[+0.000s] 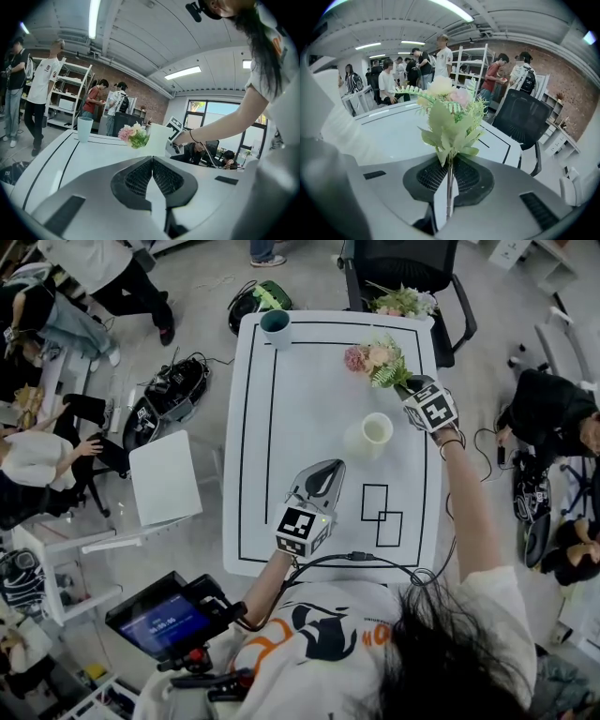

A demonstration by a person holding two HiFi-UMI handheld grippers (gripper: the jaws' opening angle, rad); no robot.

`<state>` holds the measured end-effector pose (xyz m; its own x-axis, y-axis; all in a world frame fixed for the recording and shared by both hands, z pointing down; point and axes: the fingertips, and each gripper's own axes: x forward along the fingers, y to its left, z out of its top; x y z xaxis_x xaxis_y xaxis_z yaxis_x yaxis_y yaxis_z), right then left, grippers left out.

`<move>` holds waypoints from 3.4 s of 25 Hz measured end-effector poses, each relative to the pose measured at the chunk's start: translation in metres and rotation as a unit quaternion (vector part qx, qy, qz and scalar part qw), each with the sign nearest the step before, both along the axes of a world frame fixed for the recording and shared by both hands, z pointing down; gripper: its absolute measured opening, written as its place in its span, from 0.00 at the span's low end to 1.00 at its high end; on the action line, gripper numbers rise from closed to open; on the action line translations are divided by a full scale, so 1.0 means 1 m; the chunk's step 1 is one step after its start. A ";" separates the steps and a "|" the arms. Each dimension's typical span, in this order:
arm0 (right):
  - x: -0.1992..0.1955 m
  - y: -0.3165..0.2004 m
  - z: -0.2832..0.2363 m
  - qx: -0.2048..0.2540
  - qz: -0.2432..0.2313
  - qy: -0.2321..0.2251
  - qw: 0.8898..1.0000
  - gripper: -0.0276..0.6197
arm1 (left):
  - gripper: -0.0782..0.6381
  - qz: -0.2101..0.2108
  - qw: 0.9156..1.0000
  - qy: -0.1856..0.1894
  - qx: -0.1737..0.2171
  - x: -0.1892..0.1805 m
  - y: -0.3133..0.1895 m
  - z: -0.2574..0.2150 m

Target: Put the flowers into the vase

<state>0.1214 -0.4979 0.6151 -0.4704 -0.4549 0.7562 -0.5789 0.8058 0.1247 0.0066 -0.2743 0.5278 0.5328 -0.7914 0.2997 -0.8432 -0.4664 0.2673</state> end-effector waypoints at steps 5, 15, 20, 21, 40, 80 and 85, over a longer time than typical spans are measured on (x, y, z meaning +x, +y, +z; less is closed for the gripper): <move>0.000 0.008 -0.038 0.027 0.028 -0.062 0.997 0.11 | 0.12 0.014 1.000 -0.005 0.006 0.004 0.004 -0.004; -0.007 0.038 -0.138 0.098 0.056 -0.186 0.976 0.11 | 0.12 0.028 0.999 -0.016 0.024 0.006 0.006 -0.021; -0.017 0.057 -0.190 0.131 0.065 -0.254 0.956 0.11 | 0.12 0.033 0.999 -0.013 0.028 0.007 0.007 -0.028; -0.019 0.061 -0.198 0.135 0.066 -0.267 0.952 0.11 | 0.12 0.035 0.999 -0.011 0.028 0.008 0.007 -0.029; -0.059 0.102 -0.287 0.192 0.060 -0.357 0.912 0.11 | 0.12 0.064 0.997 0.006 0.036 0.024 0.002 -0.034; -0.057 0.132 -0.178 0.111 0.125 -0.410 0.897 0.11 | 0.43 0.160 0.981 -0.072 0.078 0.063 -0.063 -0.007; -0.059 0.133 -0.175 0.108 0.122 -0.402 0.901 0.12 | 0.43 0.161 0.980 -0.085 0.086 0.065 -0.065 -0.006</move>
<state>0.0626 -0.3645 0.4396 -0.6924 -0.7151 0.0965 -0.7090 0.6494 -0.2750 0.0713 -0.3396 0.5214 0.7166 -0.6375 0.2831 -0.6711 -0.7408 0.0305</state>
